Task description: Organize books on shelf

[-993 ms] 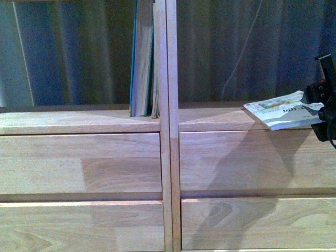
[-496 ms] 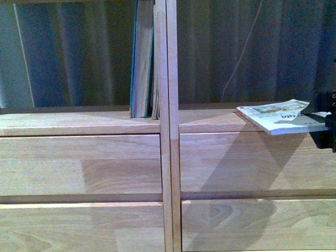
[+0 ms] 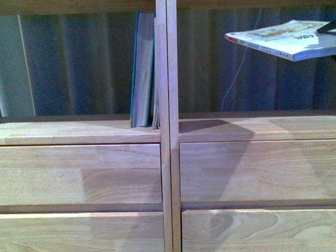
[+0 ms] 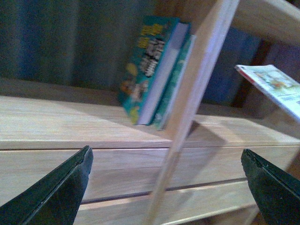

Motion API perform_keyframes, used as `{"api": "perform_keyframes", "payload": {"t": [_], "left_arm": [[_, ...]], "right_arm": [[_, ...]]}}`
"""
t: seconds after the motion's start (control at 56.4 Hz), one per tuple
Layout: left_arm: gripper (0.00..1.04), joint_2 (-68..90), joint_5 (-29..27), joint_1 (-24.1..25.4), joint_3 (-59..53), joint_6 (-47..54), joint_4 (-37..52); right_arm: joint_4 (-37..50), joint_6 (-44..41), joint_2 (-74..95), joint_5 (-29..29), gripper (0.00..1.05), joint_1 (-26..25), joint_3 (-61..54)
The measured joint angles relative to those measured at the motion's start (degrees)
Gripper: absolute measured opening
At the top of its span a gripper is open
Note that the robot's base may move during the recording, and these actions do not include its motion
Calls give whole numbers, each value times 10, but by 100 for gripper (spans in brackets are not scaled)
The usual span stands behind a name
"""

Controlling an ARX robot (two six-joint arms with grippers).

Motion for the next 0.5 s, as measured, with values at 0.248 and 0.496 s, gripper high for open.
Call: {"api": "perform_keyframes", "payload": {"t": [0.248,0.496], "left_arm": [[98,181,65,-102,170,-267,123],[98,337,6,-249,304,-366,189]], "right_arm": [[57,-49,-45,-41,17,25,-28],[93,-54,-21,-30,17,45,-11]]}}
